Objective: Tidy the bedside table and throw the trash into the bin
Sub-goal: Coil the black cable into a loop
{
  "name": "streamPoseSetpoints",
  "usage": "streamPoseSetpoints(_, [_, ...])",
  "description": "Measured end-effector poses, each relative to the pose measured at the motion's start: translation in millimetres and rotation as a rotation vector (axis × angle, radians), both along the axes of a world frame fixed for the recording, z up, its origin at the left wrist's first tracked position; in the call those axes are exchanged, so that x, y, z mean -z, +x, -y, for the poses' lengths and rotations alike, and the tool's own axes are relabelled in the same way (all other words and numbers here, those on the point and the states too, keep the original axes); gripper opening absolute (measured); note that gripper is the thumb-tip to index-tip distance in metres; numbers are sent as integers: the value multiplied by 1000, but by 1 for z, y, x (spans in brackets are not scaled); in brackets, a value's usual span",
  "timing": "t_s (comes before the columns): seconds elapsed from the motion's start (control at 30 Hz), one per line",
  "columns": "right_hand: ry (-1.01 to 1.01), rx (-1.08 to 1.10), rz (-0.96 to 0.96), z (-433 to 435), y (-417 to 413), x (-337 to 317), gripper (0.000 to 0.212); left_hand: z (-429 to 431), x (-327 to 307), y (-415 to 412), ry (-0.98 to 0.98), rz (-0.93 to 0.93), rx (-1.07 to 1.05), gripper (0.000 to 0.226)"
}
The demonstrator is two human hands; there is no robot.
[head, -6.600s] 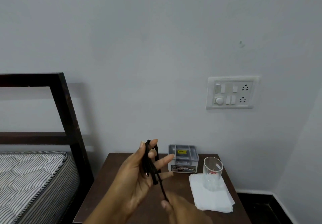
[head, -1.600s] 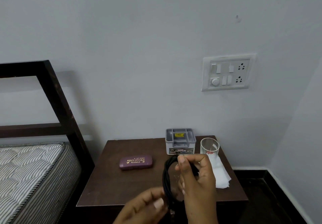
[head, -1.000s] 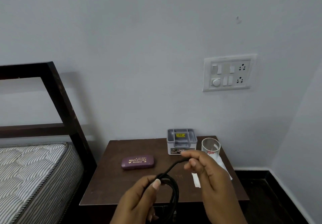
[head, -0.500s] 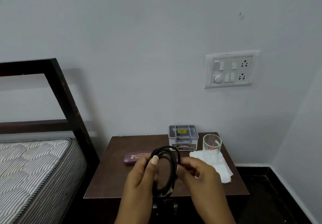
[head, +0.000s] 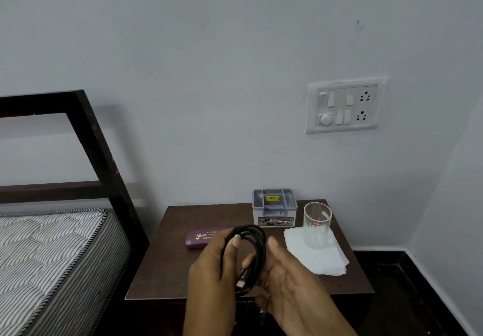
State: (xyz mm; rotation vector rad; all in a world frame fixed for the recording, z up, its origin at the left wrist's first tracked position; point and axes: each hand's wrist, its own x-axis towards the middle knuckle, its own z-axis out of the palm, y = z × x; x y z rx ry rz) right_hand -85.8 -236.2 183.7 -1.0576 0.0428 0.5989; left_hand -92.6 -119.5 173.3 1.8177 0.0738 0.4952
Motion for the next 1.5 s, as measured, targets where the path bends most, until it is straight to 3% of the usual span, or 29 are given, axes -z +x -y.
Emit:
streamPoseSetpoints(0.1, [-302, 25, 154, -11, -2, 1, 28, -2, 6, 5, 85, 38, -46, 18])
streamPoseSetpoints(0.2, [-602, 151, 391, -13, -4, 18, 4, 1, 5, 7, -211, -94, -22, 16])
streamPoseSetpoints(0.3, [-767, 238, 601, -15, -2, 28, 24, 2, 5, 10, -538, -232, -14, 17])
streamPoseSetpoints(0.4, [-1104, 444, 781, -24, -2, 27, 35, 3, 3, 15, -722, -265, -32, 15])
streamPoseSetpoints(0.5, [-1293, 502, 922, -25, 0, 26, 48, 6, -4, 19, -824, -260, -63, 18])
streamPoseSetpoints(0.6, [-1171, 448, 777, -22, -4, 20, 27, -1, -10, 22, -865, -216, -104, 23])
streamPoseSetpoints(0.73, [-1001, 429, 730, -18, -5, 25, 29, -10, -14, 23, -936, -175, -94, 26])
streamPoseSetpoints(0.93, [-272, 185, 202, -24, 4, 29, 14, -8, -1, 16, -952, -155, 0, 23])
streamPoseSetpoints(1.1, [-151, 360, 172, -23, 8, 32, 14, -5, 9, 9, -921, -159, 187, 12])
streamPoseSetpoints(1.3, [-50, 370, 143, -15, 5, 25, 9, -19, 20, 0, -673, -90, 489, 67])
streamPoseSetpoints(1.4, [0, 389, 124, -12, 4, 20, 7, -31, 20, -3, -478, -79, 601, 67])
streamPoseSetpoints(1.5, [-143, 421, 212, -15, 5, 24, 5, -33, 19, -1, -440, -97, 595, 66])
